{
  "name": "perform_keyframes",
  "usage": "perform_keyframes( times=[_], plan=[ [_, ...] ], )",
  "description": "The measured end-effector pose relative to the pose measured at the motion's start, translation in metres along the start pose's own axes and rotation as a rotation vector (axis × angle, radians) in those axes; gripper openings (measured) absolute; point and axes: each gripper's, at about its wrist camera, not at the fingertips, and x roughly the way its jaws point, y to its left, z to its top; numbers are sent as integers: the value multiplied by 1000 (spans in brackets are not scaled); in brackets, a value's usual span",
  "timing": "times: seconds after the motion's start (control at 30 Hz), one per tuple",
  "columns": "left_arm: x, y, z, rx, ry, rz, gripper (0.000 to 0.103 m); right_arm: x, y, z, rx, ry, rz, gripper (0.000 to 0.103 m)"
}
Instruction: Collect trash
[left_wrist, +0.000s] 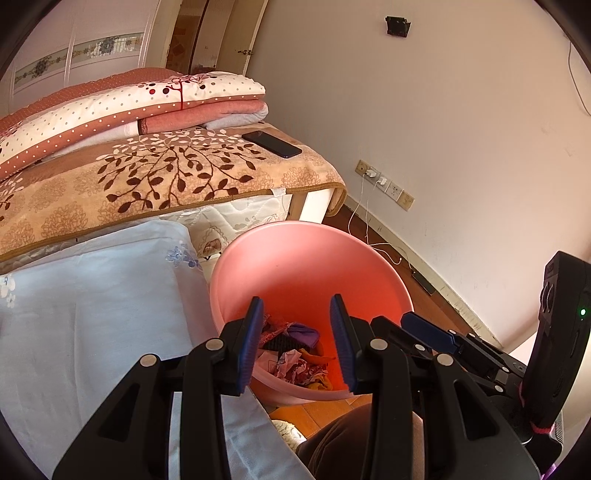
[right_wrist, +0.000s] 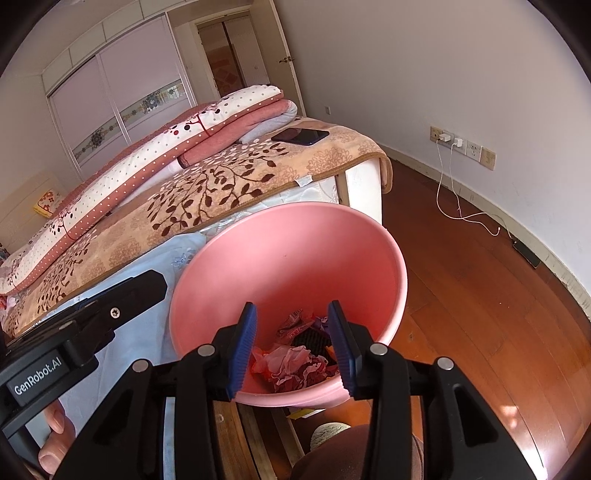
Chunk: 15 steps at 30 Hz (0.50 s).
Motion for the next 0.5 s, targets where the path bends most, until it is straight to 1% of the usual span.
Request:
perform_keyframes(
  times=[0.17, 0.5],
  plan=[
    [-15, 6, -3, -13, -19, 7, 38, -11, 11, -4, -21, -21, 10, 43],
    [-48, 33, -15, -47, -49, 65, 38, -25, 41, -15, -49, -42, 56, 44]
  ],
)
